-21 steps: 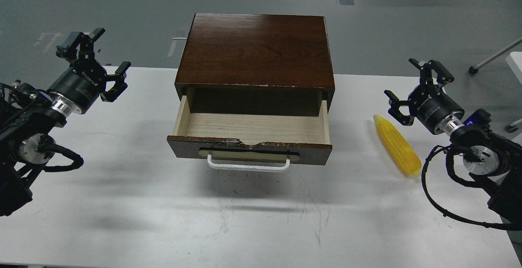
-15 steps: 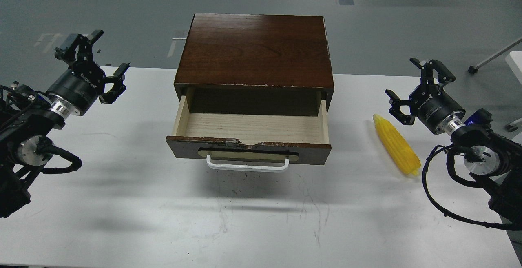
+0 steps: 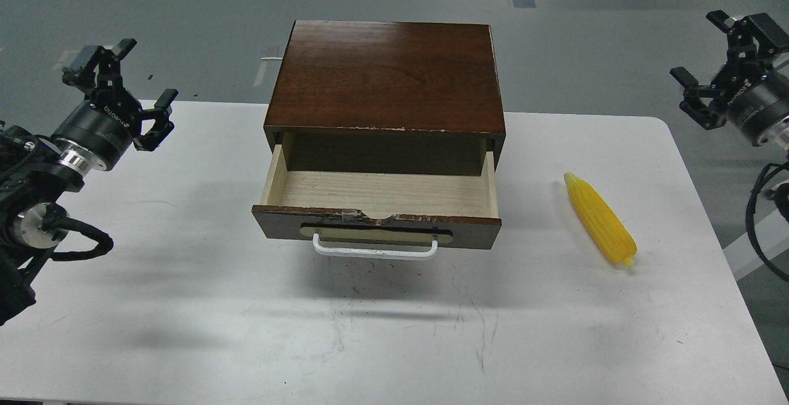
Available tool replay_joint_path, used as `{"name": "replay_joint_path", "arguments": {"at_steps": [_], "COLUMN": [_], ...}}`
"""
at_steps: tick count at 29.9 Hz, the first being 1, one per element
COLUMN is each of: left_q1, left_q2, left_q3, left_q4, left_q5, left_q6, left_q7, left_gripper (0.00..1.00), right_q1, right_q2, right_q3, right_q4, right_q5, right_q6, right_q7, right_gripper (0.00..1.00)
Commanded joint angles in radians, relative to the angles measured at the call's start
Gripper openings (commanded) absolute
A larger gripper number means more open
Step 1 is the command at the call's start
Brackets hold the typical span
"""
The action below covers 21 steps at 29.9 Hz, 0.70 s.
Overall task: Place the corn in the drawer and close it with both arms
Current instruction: 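Move the right gripper toward the yellow corn cob on the table, then lower the right gripper onto the corn cob and close it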
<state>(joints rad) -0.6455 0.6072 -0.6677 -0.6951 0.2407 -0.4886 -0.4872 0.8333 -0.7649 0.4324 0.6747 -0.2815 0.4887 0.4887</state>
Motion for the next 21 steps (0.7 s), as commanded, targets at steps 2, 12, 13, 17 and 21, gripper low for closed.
{"name": "replay_joint_path", "arguments": {"at_steps": [2,12,13,17,21], "left_q1": [-0.002,-0.002,-0.002,-0.002,0.0], "left_q2": [-0.007,-0.009,-0.009,-0.007,-0.007], "left_q3": [0.002,0.007,0.008,0.011,0.011], "left_q4": [-0.011,-0.012,-0.011,-0.012,-0.012], "left_q5": [0.006,0.008,0.008,0.009,0.008], "left_q6": [0.0,0.0,0.0,0.0,0.0], "left_q7": [-0.001,-0.001,-0.001,-0.001,-0.001], "left_gripper": [1.0,1.0,1.0,1.0,1.0], "right_q1": [0.032,0.056,0.075,0.136,0.181], "right_q2": [-0.034,-0.062,-0.057,-0.036,-0.008], "right_q3": [-0.053,-0.129,-0.165,-0.335,-0.441], "right_q4": [0.069,0.215,0.223,0.221,0.207], "right_q5": [-0.229,-0.832,-0.905,-1.073,-1.093], "right_q6": [0.0,0.0,0.0,-0.065,-0.143], "right_q7": [0.0,0.0,0.0,0.0,0.0], "right_gripper": [1.0,1.0,1.0,1.0,1.0]}}
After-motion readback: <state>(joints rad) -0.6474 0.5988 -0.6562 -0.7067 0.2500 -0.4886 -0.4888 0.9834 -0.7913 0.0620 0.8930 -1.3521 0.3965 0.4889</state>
